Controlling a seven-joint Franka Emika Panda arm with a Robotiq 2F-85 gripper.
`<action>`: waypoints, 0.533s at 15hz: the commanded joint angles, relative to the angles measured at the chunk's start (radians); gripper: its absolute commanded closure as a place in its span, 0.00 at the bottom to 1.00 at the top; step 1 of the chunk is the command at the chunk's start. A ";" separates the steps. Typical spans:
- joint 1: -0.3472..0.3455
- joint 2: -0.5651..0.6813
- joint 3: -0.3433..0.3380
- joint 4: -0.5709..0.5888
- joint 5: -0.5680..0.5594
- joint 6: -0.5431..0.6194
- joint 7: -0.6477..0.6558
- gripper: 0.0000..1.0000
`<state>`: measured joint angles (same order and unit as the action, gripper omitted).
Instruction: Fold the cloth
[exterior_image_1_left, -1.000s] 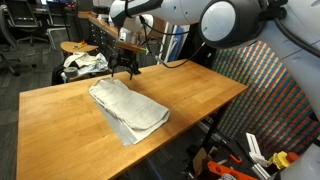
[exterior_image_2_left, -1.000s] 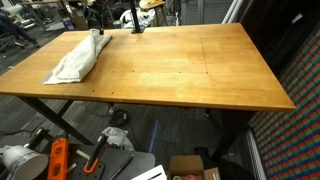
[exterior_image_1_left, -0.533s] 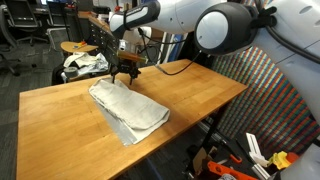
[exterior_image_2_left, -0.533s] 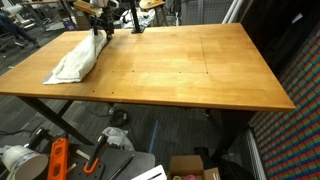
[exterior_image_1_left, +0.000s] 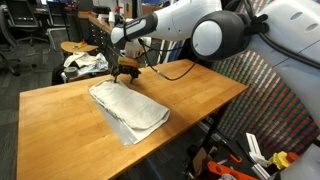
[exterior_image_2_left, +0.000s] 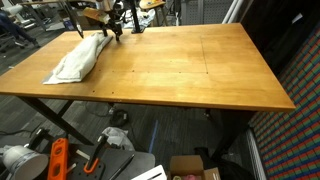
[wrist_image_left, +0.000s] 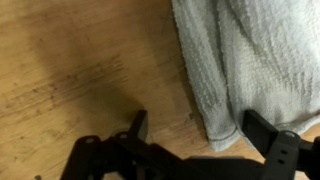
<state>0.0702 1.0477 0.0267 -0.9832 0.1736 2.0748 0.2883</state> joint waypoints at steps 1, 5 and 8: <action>0.019 0.007 -0.047 -0.007 -0.053 0.094 0.026 0.00; 0.019 0.001 -0.090 -0.019 -0.096 0.144 0.057 0.00; 0.007 -0.015 -0.100 -0.035 -0.107 0.117 0.060 0.00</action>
<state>0.0771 1.0484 -0.0551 -1.0027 0.0906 2.1887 0.3240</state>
